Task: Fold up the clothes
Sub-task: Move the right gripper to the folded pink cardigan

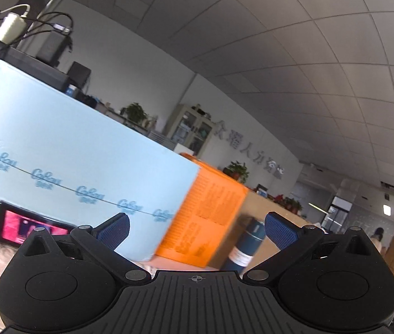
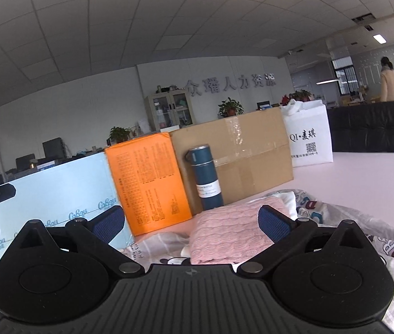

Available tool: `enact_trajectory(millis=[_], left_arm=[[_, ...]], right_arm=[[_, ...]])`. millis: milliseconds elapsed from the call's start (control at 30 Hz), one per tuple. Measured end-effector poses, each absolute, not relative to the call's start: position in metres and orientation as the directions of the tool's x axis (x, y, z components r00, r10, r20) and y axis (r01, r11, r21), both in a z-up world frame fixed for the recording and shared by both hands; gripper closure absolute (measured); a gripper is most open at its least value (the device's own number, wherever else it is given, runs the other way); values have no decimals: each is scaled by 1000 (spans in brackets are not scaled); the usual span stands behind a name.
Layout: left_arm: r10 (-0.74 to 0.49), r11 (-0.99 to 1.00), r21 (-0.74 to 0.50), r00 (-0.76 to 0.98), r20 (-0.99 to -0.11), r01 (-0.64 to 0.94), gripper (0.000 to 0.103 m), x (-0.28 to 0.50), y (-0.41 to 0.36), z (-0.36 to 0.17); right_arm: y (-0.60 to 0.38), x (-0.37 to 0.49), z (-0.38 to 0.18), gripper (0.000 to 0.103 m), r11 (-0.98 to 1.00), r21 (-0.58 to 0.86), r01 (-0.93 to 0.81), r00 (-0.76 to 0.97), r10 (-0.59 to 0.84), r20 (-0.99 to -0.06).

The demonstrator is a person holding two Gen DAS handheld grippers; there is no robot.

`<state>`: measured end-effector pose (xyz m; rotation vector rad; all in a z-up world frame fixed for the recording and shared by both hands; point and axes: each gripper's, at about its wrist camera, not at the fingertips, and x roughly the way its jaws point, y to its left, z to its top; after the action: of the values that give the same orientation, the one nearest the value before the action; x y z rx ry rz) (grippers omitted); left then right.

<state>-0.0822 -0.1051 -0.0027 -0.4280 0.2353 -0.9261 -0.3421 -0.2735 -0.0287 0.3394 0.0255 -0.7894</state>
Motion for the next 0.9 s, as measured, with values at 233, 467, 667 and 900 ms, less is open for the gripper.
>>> enact_trajectory(millis=[233, 467, 667, 900], left_arm=[[-864, 463, -399, 503, -5, 791, 0, -94, -169, 2], [-891, 452, -382, 428, -152, 806, 0, -99, -216, -45], [-851, 515, -292, 438, -292, 806, 0, -86, -268, -72], [-842, 506, -310, 384, -379, 805, 19, -70, -292, -118]], right_arm=[[-311, -354, -47, 0, 596, 325, 734, 668, -720, -188], [-353, -360, -84, 0, 507, 344, 790, 598, -762, -249], [-386, -356, -111, 7, 447, 319, 836, 540, -772, -335], [-414, -315, -123, 23, 491, 261, 831, 556, -740, -378]])
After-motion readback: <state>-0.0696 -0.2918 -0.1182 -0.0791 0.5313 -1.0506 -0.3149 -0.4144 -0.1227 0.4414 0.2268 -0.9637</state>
